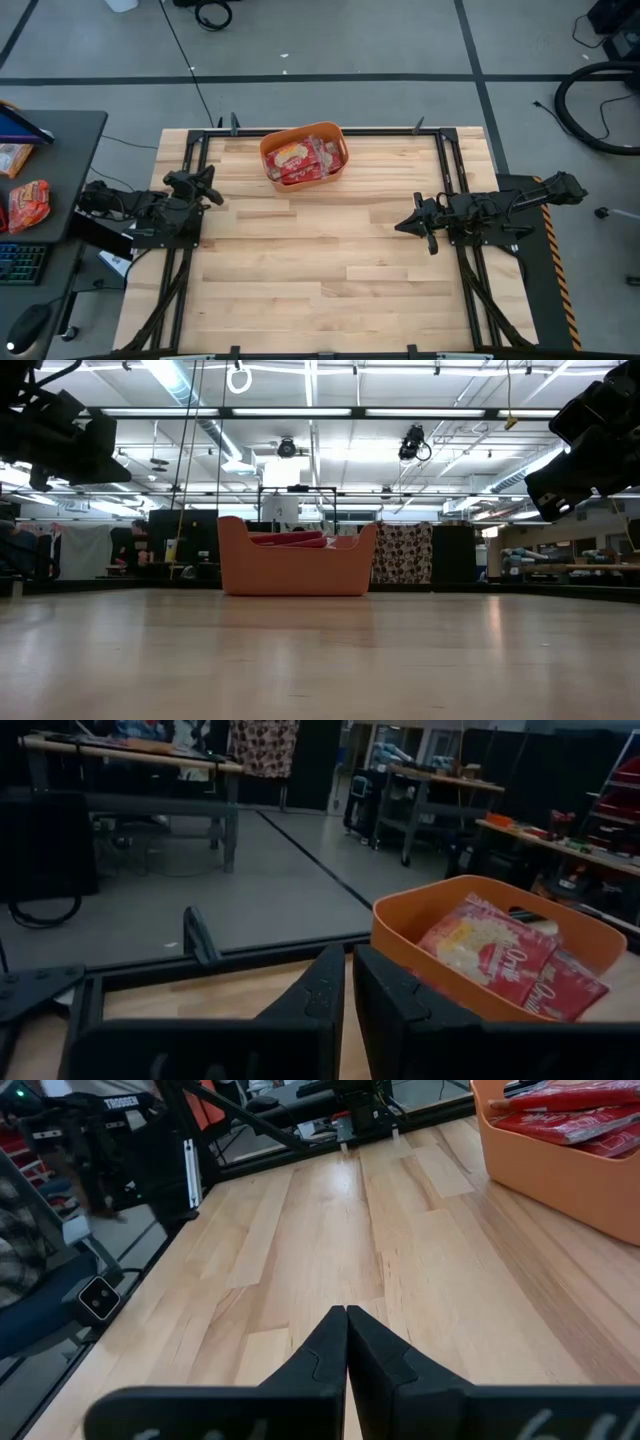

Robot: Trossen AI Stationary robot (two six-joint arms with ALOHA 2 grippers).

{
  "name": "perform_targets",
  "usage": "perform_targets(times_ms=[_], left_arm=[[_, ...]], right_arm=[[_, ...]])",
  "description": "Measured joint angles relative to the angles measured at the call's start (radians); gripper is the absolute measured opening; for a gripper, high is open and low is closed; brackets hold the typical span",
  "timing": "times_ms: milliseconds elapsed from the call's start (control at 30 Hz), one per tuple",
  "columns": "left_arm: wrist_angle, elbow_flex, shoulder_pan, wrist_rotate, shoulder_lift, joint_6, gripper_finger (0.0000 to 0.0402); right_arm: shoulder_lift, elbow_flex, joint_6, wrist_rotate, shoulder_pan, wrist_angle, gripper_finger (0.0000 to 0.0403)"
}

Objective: Sort popcorn bags into baskets
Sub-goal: Return to Home Position

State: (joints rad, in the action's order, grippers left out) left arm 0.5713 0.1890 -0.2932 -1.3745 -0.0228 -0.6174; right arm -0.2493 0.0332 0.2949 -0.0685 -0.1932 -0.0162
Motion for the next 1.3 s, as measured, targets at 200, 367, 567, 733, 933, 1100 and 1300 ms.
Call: perform_targets(times_ms=[200,367,567,733,933,1100,1300], left_arm=[[0.001,0.0,0.0,0.061,-0.003,0.0,0.0032],[0.001,0.0,0.0,0.145,-0.003,0.0,0.0032],[0.001,0.0,0.0,0.227,-0.003,0.0,0.0032],[0.001,0.0,0.0,0.261,-0.003,0.001,0.0032],[0.001,0.0,0.0,0.263,-0.003,0.001,0.0032],[0.001,0.0,0.0,0.263,-0.003,0.0,0.0032],[0.001,0.0,0.0,0.263,-0.003,0.001,0.0032]], right_arm=[[0.0,0.0,0.0,0.0,0.0,0.0,0.0016],[0.0,0.0,0.0,0.0,0.0,0.0,0.0016],[0.0,0.0,-0.001,0.0,0.0,0.0,0.0016],[0.0,0.0,0.0,0.0,0.0,0.0,0.0016],[0.0,0.0,-0.001,0.0,0.0,0.0,0.0016],[0.0,0.0,-0.001,0.0,0.0,0.0,0.0016],[0.0,0.0,-0.001,0.0,0.0,0.0,0.0016]])
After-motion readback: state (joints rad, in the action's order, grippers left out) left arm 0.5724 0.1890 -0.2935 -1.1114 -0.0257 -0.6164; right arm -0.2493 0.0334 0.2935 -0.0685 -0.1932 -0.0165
